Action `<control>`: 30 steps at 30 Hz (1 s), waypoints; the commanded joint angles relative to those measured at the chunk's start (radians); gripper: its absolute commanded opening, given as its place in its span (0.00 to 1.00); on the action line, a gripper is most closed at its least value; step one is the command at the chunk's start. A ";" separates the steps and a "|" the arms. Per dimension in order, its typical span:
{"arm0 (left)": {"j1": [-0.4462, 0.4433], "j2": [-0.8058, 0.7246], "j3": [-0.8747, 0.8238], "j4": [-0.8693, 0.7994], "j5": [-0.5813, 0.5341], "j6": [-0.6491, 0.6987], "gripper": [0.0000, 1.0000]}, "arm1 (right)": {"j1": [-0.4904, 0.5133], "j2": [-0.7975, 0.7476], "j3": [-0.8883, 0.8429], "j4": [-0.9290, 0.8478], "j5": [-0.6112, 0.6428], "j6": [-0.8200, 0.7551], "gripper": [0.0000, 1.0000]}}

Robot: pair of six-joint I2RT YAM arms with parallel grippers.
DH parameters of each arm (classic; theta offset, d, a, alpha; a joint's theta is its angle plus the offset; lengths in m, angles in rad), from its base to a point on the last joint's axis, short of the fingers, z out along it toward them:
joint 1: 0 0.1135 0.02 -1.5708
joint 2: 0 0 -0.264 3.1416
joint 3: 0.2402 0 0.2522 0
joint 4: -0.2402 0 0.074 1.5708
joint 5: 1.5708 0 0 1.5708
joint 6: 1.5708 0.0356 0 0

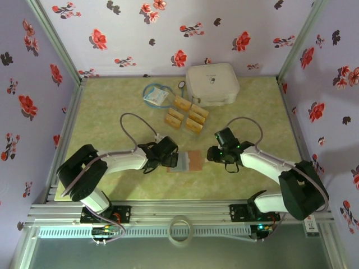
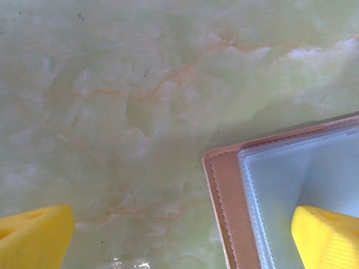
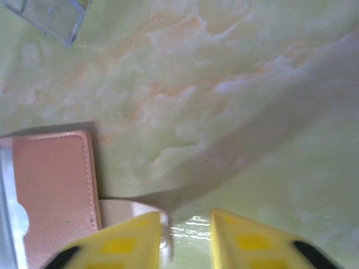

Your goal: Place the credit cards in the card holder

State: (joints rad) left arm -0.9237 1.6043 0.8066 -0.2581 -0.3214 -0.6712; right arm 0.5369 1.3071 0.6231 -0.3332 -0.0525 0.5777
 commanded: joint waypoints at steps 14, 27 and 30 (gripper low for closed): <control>0.068 -0.210 0.031 -0.092 -0.006 0.061 1.00 | -0.025 -0.232 0.276 -0.238 0.463 -0.129 0.99; 0.182 -0.434 -0.050 -0.138 0.049 0.011 1.00 | -0.028 -0.131 0.466 -0.250 0.232 -0.337 0.99; 0.187 -0.462 -0.055 -0.173 0.020 -0.006 1.00 | -0.028 -0.053 0.536 -0.284 0.136 -0.392 0.99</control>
State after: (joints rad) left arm -0.7448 1.1751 0.7624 -0.3794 -0.2878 -0.6521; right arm 0.5148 1.2110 1.0954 -0.5644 0.1707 0.2600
